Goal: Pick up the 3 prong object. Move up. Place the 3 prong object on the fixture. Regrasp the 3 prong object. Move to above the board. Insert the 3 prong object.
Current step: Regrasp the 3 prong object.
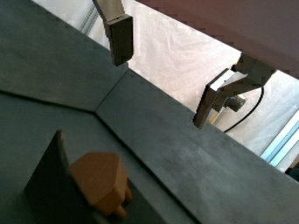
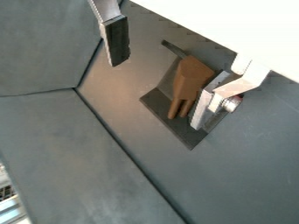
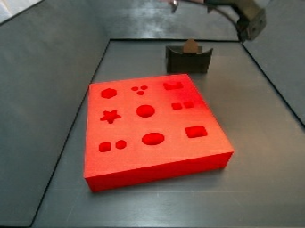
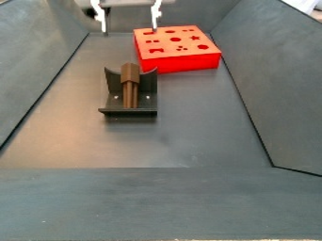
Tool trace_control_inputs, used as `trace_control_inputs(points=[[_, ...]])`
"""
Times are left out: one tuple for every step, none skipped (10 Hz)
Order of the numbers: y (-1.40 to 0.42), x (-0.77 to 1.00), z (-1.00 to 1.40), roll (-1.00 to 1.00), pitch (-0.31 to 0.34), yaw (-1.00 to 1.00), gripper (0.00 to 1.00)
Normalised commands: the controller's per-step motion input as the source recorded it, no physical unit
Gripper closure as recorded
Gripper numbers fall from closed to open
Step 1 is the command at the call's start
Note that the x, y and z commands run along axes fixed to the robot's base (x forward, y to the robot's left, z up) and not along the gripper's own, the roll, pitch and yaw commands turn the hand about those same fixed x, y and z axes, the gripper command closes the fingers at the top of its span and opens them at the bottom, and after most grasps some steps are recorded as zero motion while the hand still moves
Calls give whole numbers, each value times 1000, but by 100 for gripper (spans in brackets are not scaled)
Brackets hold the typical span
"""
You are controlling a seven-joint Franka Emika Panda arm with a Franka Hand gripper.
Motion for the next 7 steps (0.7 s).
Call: trace_control_inputs(points=[[47,80,-1000,42,-73,-4,0],[43,83,-1000,43,-67,-10,0],[39,89,-1000,45,-48,-16,0],[36,94,-1000,47,-39,-15,0],[28,109,-1000,46,-22,-16,0],[23,117,-955,46,1,-8,0],[11,109,-815,48,16,3,0]])
